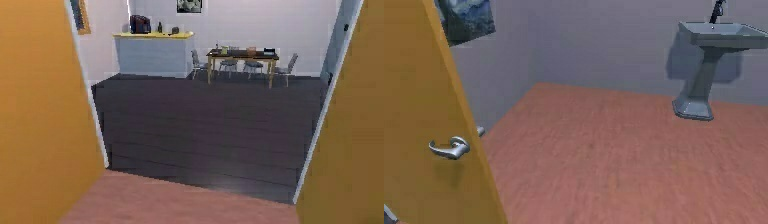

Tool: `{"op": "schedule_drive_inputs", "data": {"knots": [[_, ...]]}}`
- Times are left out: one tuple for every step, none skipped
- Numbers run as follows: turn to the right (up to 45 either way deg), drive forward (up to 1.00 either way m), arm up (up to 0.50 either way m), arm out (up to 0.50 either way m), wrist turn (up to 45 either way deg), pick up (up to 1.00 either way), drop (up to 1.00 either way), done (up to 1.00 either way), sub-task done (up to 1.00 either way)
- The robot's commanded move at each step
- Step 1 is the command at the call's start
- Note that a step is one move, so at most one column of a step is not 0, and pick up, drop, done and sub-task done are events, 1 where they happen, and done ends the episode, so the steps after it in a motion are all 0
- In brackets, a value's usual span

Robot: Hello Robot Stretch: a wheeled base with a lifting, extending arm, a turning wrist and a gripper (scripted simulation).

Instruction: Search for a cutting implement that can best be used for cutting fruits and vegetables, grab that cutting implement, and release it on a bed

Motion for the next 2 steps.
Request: {"op": "schedule_drive_inputs", "data": {"knots": [[0.0, 0.25, 0.00, 0.00, 0.0, 0.00, 0.00, 0.00, 0.00], [12.0, 0.00, 0.00, 0.00, 0.0, 0.00, 0.00, 0.00, 0.00]]}}
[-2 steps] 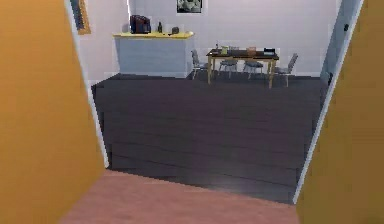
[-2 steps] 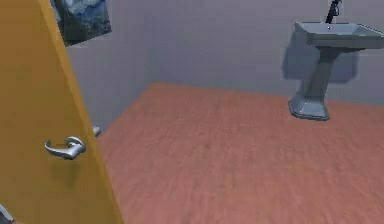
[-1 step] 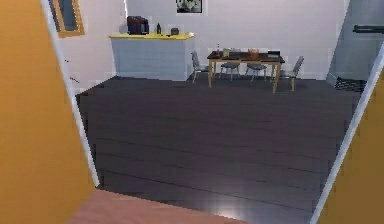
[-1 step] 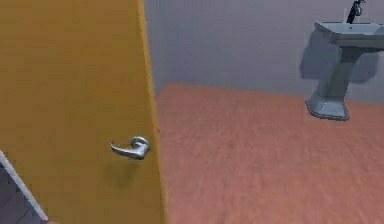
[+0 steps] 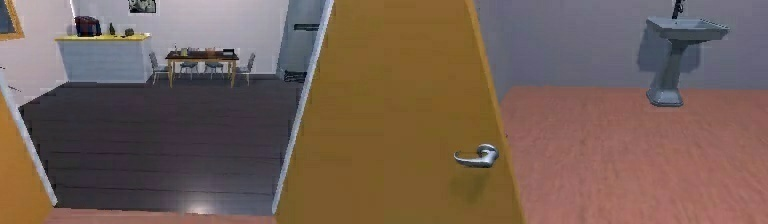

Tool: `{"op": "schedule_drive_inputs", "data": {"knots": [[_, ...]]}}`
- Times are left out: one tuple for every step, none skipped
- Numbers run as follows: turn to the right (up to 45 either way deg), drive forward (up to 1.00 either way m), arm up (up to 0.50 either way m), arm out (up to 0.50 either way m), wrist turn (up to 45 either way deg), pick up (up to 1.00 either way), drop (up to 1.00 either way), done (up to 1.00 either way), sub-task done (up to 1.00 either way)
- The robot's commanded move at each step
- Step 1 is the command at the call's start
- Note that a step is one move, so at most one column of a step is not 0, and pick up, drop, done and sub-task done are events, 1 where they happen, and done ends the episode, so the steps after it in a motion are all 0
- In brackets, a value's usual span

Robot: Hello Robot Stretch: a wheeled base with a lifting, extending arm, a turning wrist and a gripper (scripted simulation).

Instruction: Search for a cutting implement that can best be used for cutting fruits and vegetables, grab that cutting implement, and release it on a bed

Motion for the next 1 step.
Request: {"op": "schedule_drive_inputs", "data": {"knots": [[0.0, 1.00, 0.00, 0.00, 0.0, 0.00, 0.00, 0.00, 0.00]]}}
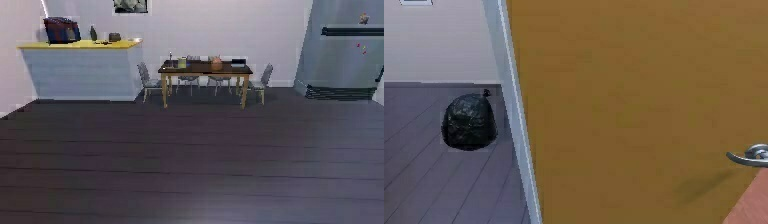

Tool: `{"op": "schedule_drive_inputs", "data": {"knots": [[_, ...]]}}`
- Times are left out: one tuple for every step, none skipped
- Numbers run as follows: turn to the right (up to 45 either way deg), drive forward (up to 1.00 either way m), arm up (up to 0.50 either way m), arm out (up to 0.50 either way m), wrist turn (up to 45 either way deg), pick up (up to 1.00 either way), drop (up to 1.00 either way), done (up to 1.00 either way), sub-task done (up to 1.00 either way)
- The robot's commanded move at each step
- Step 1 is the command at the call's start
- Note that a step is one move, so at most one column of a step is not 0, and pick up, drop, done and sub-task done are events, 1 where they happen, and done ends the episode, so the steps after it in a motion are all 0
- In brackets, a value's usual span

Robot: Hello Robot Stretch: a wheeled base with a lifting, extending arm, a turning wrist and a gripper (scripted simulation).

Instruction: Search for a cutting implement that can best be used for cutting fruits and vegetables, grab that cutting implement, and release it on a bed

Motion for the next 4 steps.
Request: {"op": "schedule_drive_inputs", "data": {"knots": [[6.0, 0.00, 0.00, 0.00, 0.0, 0.00, 0.00, 0.00, 0.00], [0.0, 0.50, 0.00, 0.00, 0.0, 0.00, 0.00, 0.00, 0.00], [0.0, 1.00, 0.00, 0.00, 0.0, 0.00, 0.00, 0.00, 0.00], [3.0, 0.00, 0.00, 0.00, 0.0, 0.00, 0.00, 0.00, 0.00]]}}
